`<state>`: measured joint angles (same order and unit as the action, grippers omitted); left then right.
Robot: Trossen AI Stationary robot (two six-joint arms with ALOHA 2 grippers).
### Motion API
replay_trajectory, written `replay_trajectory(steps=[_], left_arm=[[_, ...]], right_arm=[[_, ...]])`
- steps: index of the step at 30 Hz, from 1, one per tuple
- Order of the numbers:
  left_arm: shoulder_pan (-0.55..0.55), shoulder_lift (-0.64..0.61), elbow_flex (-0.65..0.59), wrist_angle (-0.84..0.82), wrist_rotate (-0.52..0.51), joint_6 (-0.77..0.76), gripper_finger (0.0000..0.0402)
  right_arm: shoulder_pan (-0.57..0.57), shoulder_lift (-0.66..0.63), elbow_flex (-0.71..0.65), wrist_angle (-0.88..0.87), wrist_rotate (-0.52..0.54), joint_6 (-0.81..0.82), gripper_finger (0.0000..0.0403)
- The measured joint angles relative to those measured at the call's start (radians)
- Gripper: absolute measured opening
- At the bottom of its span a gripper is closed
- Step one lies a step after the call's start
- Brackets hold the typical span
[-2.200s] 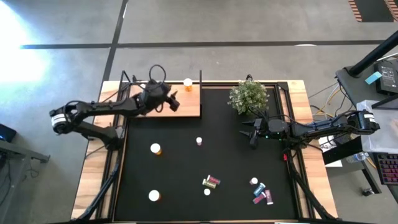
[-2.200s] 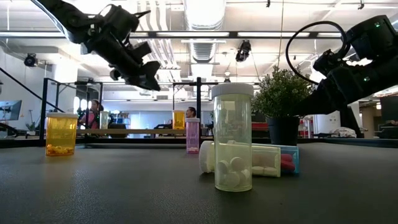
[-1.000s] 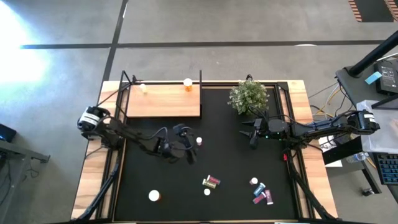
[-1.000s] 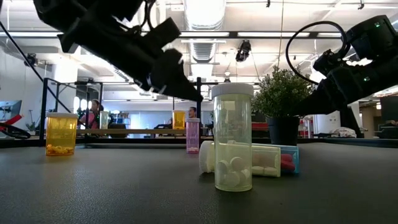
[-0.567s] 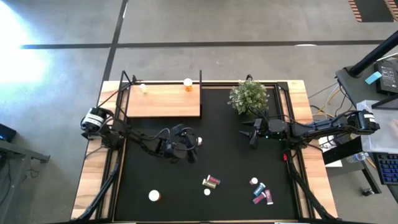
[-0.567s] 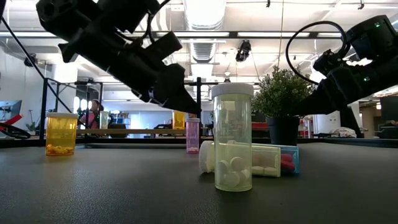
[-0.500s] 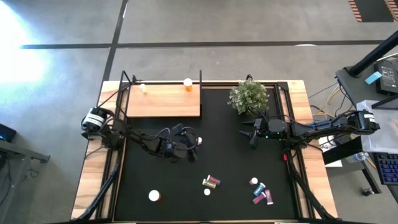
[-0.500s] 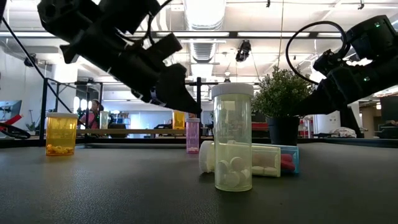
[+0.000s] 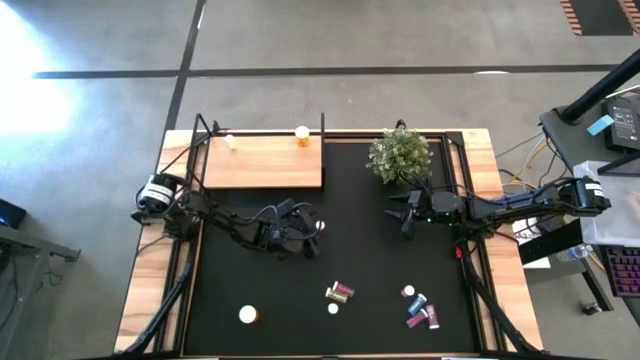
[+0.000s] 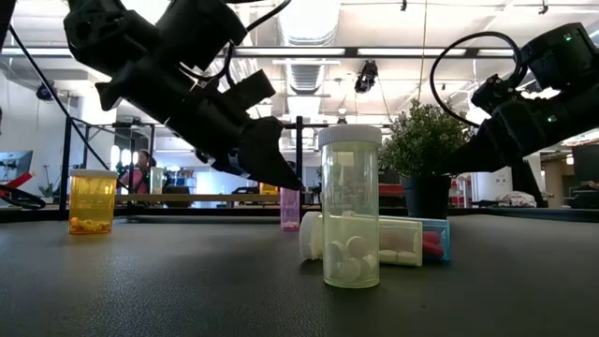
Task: Pick and place medicine bottles onto shelf by color
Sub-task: Put the top pink medicine bottle on the shelf
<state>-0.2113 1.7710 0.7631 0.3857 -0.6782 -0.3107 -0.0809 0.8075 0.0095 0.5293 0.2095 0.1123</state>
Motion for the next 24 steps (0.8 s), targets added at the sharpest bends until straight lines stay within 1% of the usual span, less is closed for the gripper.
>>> replay_trajectory(steps=[5,16,19,24], left_arm=[[0.001,0.0,0.0,0.001,0.02,0.001,0.025],[0.001,0.0,0.002,0.003,0.033,0.001,0.0174],[0.001,0.0,0.001,0.004,0.067,0.001,0.0164],[0.001,0.0,0.002,0.008,0.076,0.002,0.0152]], right_arm=[[0.0,0.0,0.0,0.0,0.0,0.0,0.0224],[0.0,0.0,0.0,0.0,0.0,0.0,0.0224],[0.0,0.0,0.0,0.0,0.0,0.0,0.0224],[0.0,0.0,0.0,0.0,0.0,0.0,0.0224]])
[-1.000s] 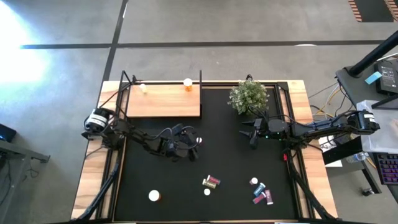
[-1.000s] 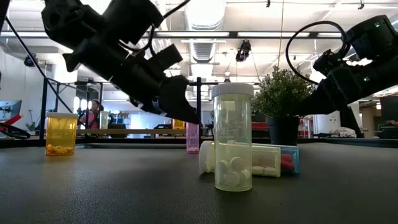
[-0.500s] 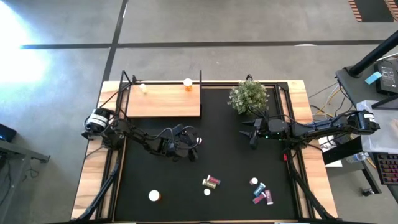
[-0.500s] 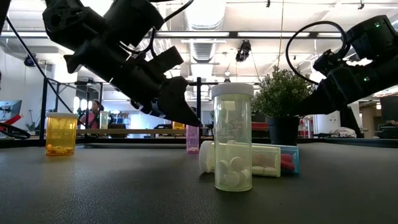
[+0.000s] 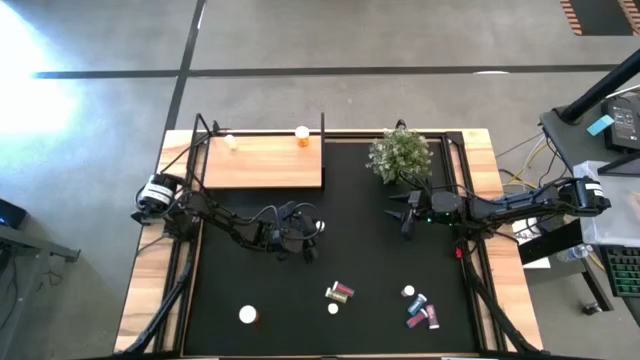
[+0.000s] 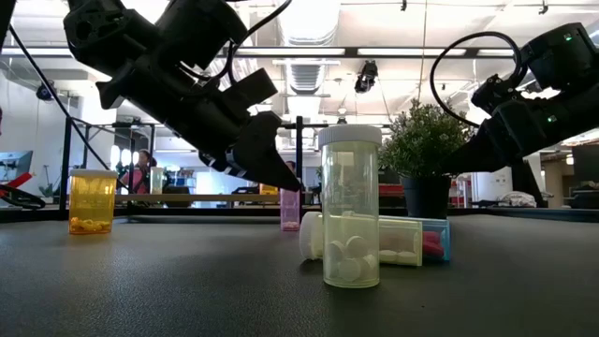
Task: Pick and place medicine bottles onto shelf by color
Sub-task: Put the top pink medicine bottle on the shelf
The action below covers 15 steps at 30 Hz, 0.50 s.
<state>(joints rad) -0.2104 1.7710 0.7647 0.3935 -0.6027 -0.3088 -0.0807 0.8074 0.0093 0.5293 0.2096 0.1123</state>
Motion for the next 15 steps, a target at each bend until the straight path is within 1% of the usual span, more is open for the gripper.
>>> replay_trajectory(steps=[9,15], left_arm=[[0.0,0.0,0.001,0.018,0.025,0.007,0.0116],[0.0,0.0,0.001,0.026,0.025,0.006,0.0109]], right_arm=[[0.0,0.0,0.0,0.0,0.0,0.0,0.0224],[0.0,0.0,0.0,0.0,0.0,0.0,0.0224]])
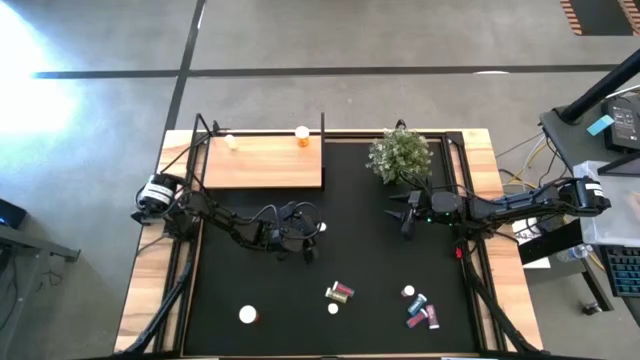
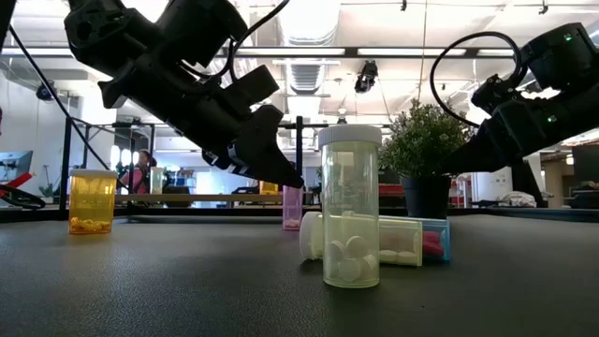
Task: Pick and place medicine bottles onto shelf by color
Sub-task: Put the top pink medicine bottle on the shelf
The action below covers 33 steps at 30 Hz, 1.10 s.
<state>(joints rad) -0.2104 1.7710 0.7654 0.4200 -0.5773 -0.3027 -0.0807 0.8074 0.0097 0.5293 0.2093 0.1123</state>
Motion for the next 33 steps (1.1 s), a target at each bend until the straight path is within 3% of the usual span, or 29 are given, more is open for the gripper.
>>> replay_trajectory(steps=[10,16,22,33], left_arm=[[0.002,-0.034,0.001,0.016,-0.005,-0.005,0.0108],[0.048,-0.14,-0.004,-0.126,-0.133,0.025,0.0107],[0.199,-0.272,-0.047,-0.26,-0.139,-0.037,0.0107],[0.528,-0.433,-0.195,-0.279,-0.142,-0.077,0.0107]], right_arm=[[0.0,0.0,0.0,0.0,0.0,0.0,0.0224],[0.0,0.0,0.0,0.0,0.0,0.0,0.0224],[0.0,0.0,0.0,0.0,0.0,0.0,0.0224],[0.0,0.0,0.0,0.001,0.0,0.0,0.0224]])
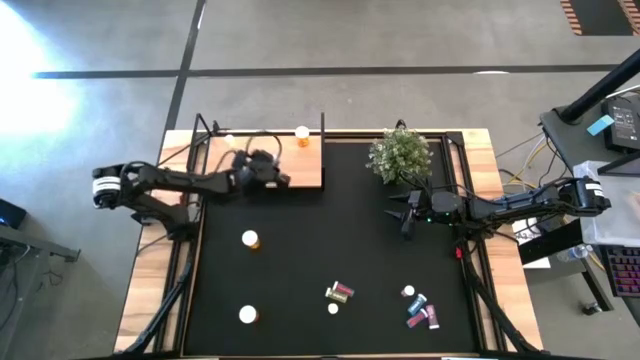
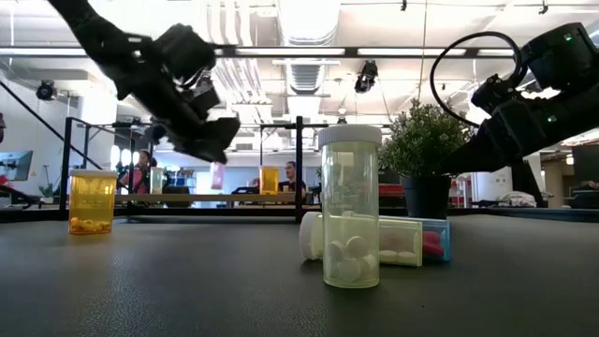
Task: Pick and place medicine bottles onto shelf by color
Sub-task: Put the top pink medicine bottle on the shelf
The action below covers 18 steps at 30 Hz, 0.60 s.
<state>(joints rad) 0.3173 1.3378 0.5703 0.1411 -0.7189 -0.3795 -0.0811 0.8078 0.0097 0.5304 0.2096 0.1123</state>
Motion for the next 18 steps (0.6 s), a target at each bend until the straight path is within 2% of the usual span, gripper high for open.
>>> replay_trajectory(steps=[10,18], left_arm=[[0.225,0.004,-0.024,0.008,-0.003,-0.008,0.0107],[0.295,0.019,-0.023,0.019,-0.029,-0.008,0.0107]], right_arm=[[0.0,0.0,0.0,-0.001,0.0,0.0,0.0224],[0.0,0.0,0.0,-0.001,0.0,0.0,0.0224]])
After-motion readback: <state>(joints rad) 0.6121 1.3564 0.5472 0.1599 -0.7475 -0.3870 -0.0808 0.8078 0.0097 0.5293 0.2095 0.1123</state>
